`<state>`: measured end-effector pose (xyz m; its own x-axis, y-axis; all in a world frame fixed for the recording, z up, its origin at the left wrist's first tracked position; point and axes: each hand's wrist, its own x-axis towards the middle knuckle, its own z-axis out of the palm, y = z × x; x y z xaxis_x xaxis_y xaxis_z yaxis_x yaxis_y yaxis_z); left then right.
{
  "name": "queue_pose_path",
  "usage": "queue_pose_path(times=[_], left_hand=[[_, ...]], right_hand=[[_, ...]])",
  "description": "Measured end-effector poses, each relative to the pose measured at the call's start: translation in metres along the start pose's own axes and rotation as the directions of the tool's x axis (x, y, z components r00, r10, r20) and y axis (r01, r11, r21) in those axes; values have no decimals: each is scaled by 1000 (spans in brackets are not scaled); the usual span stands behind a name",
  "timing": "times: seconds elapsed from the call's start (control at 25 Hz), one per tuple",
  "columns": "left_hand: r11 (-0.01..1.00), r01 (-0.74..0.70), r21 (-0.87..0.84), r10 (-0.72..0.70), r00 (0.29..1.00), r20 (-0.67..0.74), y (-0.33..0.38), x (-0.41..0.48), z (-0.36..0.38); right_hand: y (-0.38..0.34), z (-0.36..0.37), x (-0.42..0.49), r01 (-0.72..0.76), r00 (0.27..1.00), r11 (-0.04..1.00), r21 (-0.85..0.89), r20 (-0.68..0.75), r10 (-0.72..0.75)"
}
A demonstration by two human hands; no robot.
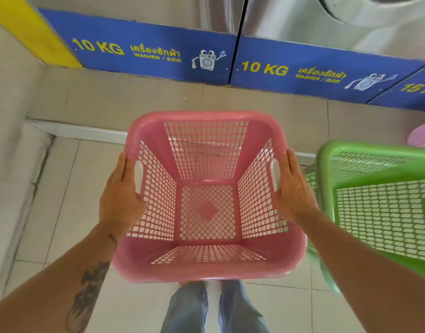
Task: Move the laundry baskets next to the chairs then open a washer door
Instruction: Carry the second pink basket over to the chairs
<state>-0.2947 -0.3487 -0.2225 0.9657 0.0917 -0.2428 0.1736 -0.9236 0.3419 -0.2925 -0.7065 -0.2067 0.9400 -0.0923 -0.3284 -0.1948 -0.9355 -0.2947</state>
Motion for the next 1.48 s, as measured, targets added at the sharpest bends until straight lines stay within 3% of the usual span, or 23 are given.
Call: queue_pose_path(times=[0.16, 0.36, 0.56, 0.72, 0.92, 1.12, 1.48], left_hand=[[999, 29, 24, -29, 1000, -11, -3, -38, -81], [988, 105, -111, -117, 987, -106, 0, -124, -175], [923, 260, -284, -326, 920, -217, 12, -240, -218], [850, 343, -401, -477, 824, -305, 40, -363, -220], [685, 431, -587, -697, 622, -357, 76, -527, -221], [492, 581, -649, -869, 372, -326, 87, -689, -214], [266, 651, -711, -927, -30, -373, 52, -1014, -154]], right_hand=[[-46, -71, -29, 105, 994, 993, -45, 39, -103], [-92, -155, -71, 268, 960, 963, -2, 86, -267], [-128, -211, -112, 551, 832, 834, -16, 95, -547], [-145, -235, -162, 745, 665, 661, -94, 175, -726], [-180, -238, -248, 875, 483, 468, -125, 274, -831], [-239, -196, -368, 981, 180, 195, -6, 409, -894], [-310, -79, -677, 980, -199, -169, 104, 527, -826]])
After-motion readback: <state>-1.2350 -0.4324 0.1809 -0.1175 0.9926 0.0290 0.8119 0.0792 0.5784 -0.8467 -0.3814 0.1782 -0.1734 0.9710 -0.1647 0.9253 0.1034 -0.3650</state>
